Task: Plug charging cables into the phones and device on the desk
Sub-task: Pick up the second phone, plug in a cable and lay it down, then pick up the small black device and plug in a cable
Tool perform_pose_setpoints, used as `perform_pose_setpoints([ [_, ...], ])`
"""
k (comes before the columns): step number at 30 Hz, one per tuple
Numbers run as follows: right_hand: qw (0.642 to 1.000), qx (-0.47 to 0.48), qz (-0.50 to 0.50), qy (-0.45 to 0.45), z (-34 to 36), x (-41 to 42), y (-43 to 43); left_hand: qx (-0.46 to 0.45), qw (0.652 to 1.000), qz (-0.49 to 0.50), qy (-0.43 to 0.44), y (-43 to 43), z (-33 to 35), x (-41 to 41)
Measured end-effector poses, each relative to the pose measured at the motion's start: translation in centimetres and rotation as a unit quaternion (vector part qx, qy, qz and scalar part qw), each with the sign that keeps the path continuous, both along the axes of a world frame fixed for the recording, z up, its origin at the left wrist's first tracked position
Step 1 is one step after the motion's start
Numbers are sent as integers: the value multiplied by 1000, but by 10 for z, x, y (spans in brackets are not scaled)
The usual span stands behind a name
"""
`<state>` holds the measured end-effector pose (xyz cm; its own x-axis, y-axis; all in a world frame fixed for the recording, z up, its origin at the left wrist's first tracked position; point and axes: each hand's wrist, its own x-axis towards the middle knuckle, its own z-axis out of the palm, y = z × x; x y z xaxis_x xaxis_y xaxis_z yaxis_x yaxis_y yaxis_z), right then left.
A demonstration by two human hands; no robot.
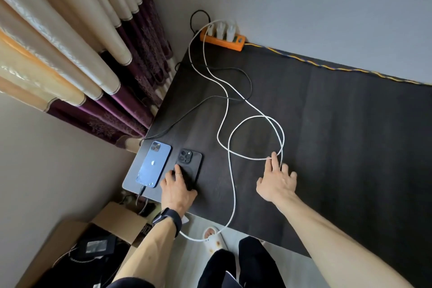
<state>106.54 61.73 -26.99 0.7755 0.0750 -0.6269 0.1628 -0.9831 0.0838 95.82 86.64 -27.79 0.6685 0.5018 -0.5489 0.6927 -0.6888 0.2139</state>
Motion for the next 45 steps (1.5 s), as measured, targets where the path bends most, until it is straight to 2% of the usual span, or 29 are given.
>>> perform_pose_setpoints([
  [5, 998, 35, -44, -22, -6, -17, -31, 7, 1000, -15, -8, 1, -1, 10],
  [9, 996, 81, -33, -29, -4, -44, -38, 7, 1000, -17, -1, 3, -2, 10],
  [12, 987, 146, -55, -36, 5, -70, -44, 17, 999, -32, 15, -2, 3, 9],
  [15, 970, 215, -102, -57, 20, -100, -59, 2, 998, -46, -35, -30, 22, 19],
  [18, 951, 246, -166, -82, 36, -125, -80, -35, 988, -108, -102, -76, 47, 34],
  [22, 921, 263, -255, -132, 64, -144, -123, -107, 948, -237, -184, -166, 86, 51],
  [26, 888, 272, -309, -206, 87, -148, -183, -135, 903, -352, -206, -261, 120, 65],
  [29, 869, 275, -333, -242, 105, -143, -236, -139, 882, -402, -201, -321, 133, 75],
  [35, 849, 274, -352, -284, 127, -128, -354, -110, 874, -438, -179, -428, 144, 95],
  [45, 867, 253, -335, -267, 143, -67, -533, -72, 878, -438, -177, -591, 162, 172],
])
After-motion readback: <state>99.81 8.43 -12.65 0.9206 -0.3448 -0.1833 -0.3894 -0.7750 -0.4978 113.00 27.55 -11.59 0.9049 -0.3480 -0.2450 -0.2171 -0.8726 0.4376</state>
